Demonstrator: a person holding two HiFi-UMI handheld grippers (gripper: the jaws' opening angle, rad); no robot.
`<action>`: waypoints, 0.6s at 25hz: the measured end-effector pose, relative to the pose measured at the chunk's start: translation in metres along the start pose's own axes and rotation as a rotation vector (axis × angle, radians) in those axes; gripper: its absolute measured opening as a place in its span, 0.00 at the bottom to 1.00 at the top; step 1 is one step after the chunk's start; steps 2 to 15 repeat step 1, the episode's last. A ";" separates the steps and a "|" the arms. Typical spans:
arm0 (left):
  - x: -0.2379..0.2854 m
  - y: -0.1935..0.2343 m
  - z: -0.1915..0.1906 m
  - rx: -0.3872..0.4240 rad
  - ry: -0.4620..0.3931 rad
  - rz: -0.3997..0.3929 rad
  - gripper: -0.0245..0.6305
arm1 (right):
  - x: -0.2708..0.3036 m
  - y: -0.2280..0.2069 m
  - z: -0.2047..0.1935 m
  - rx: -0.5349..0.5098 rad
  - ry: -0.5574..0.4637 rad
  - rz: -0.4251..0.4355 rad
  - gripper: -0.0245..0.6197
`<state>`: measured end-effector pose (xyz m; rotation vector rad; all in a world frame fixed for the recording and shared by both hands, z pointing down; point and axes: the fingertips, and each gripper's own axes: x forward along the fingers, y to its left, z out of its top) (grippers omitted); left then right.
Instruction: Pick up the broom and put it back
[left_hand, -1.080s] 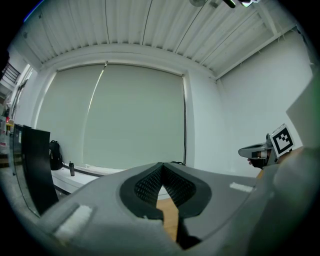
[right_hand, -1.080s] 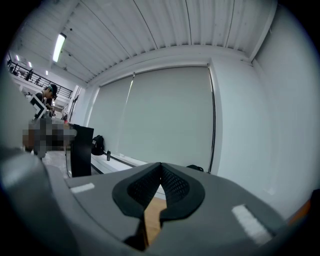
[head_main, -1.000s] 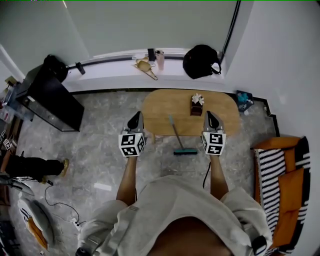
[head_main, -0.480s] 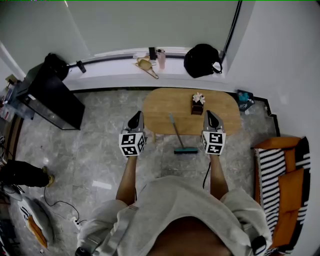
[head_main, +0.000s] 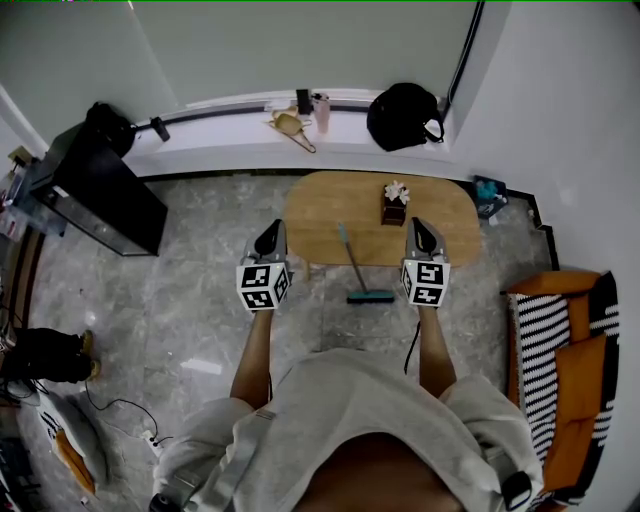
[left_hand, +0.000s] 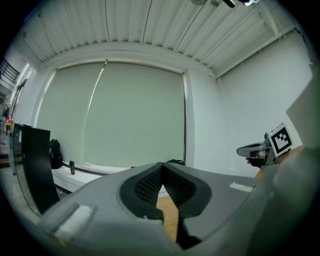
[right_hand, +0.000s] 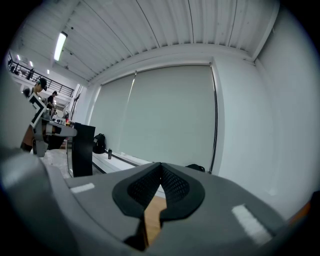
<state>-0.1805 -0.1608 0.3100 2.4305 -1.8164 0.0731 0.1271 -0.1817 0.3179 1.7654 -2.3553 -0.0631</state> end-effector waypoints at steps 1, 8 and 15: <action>0.001 0.000 0.000 0.000 0.000 0.000 0.04 | 0.001 0.000 0.000 0.000 0.000 0.000 0.04; 0.001 0.000 0.000 0.000 0.000 0.000 0.04 | 0.001 0.000 0.000 0.000 0.000 0.000 0.04; 0.001 0.000 0.000 0.000 0.000 0.000 0.04 | 0.001 0.000 0.000 0.000 0.000 0.000 0.04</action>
